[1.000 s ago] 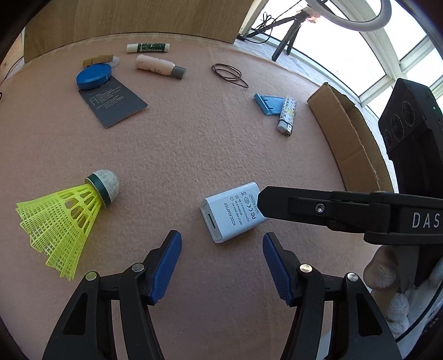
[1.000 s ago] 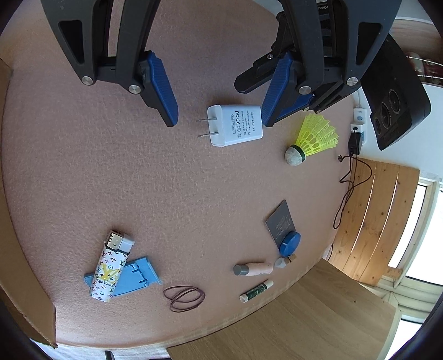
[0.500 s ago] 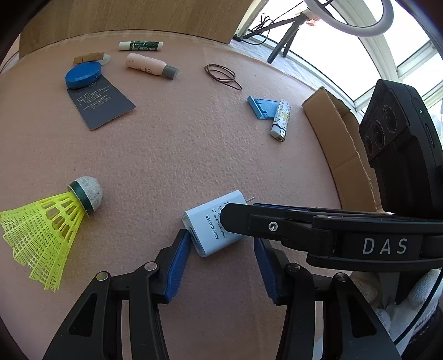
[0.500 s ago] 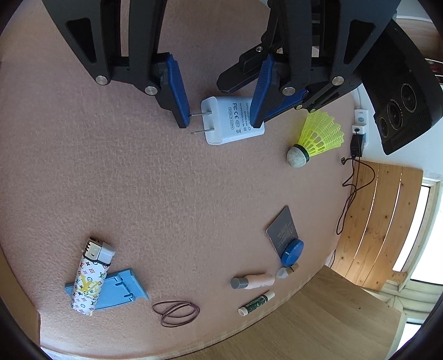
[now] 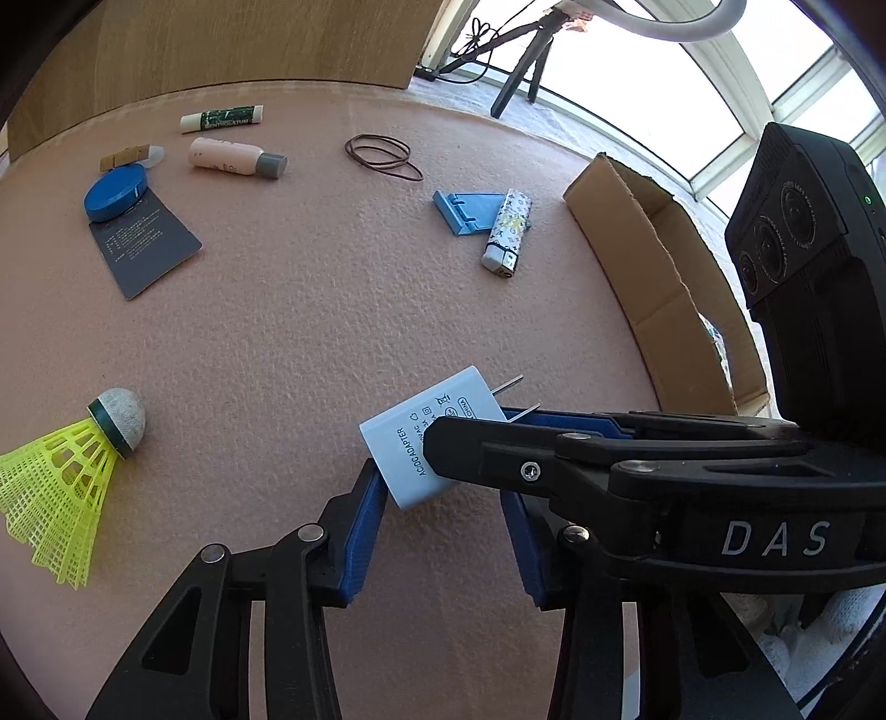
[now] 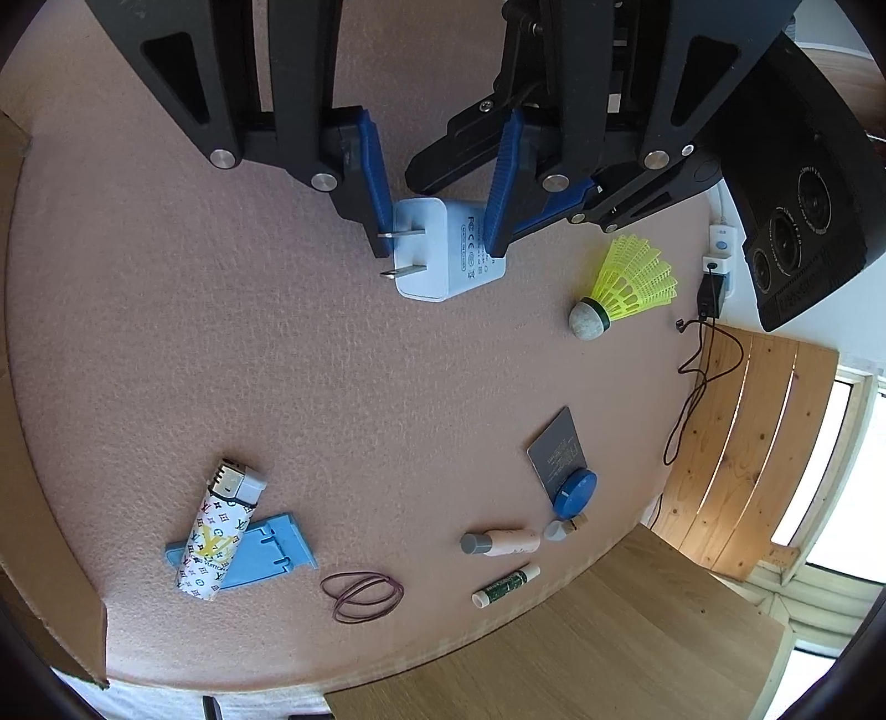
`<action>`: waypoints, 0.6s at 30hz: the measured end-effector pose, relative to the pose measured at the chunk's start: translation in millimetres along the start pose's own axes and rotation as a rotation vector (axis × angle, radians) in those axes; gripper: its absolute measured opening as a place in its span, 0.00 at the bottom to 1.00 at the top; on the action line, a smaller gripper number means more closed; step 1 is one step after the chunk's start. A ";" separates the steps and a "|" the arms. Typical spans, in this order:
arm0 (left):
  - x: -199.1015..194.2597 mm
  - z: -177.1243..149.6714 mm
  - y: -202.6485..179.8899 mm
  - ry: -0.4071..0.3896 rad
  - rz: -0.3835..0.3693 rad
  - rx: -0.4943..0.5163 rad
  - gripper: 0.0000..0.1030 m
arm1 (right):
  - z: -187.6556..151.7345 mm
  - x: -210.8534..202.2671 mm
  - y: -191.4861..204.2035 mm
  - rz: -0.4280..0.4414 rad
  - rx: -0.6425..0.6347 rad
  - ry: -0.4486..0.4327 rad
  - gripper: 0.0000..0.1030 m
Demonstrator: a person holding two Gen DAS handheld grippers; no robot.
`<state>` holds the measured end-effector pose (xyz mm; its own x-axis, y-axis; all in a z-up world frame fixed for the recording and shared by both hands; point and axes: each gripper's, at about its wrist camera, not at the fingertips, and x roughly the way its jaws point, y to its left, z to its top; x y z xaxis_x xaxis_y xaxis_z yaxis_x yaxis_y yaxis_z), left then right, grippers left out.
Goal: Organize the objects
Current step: 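Close the right gripper on the white charger and lift it, then carry the charger into the cardboard box and open the right gripper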
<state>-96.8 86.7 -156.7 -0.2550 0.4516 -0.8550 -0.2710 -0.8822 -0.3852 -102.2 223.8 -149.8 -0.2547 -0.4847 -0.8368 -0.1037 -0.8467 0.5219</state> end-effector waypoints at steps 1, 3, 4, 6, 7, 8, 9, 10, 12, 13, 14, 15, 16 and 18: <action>1.2 1.1 -3.0 0.000 -0.004 0.002 0.43 | -0.6 -2.7 -3.8 0.000 0.009 -0.006 0.30; 3.5 3.6 -11.7 0.000 -0.010 0.014 0.43 | -2.0 -9.2 -9.9 0.002 0.023 -0.019 0.30; 4.0 4.9 -16.4 0.000 -0.013 0.022 0.43 | -2.7 -13.3 -12.5 0.000 0.026 -0.026 0.30; 3.6 8.7 -27.1 -0.006 -0.017 0.043 0.43 | -3.4 -23.0 -17.3 -0.003 0.029 -0.043 0.30; 3.4 11.1 -32.4 -0.009 -0.021 0.051 0.43 | -3.3 -28.5 -19.4 -0.006 0.032 -0.053 0.30; 3.1 14.6 -37.9 -0.013 -0.025 0.059 0.43 | -2.7 -34.0 -21.7 -0.008 0.034 -0.064 0.30; 2.5 18.3 -43.7 -0.017 -0.029 0.069 0.43 | -1.6 -39.5 -23.9 -0.011 0.037 -0.076 0.30; 2.4 22.5 -50.1 -0.021 -0.033 0.080 0.43 | -0.5 -46.0 -26.6 -0.013 0.040 -0.089 0.30; 3.0 33.6 -64.2 -0.032 -0.041 0.106 0.43 | 3.1 -60.2 -32.7 -0.018 0.046 -0.116 0.30; 3.3 39.0 -71.3 -0.037 -0.045 0.118 0.43 | 5.4 -67.4 -35.9 -0.021 0.049 -0.130 0.30; 3.3 44.3 -79.3 -0.042 -0.049 0.132 0.43 | 7.7 -74.5 -39.3 -0.025 0.050 -0.143 0.30; 4.5 50.6 -87.6 -0.046 -0.053 0.143 0.43 | 10.6 -81.7 -42.9 -0.029 0.051 -0.156 0.30; 5.8 56.6 -95.5 -0.051 -0.057 0.154 0.43 | 14.1 -88.8 -46.6 -0.034 0.054 -0.170 0.30; 10.5 69.6 -111.4 -0.060 -0.065 0.176 0.43 | 20.3 -103.4 -54.6 -0.046 0.054 -0.194 0.30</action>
<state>-133.9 199.1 -98.6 -0.2850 0.5184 -0.8063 -0.4454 -0.8164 -0.3675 -89.7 324.7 -88.5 -0.4283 -0.3903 -0.8150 -0.1691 -0.8513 0.4966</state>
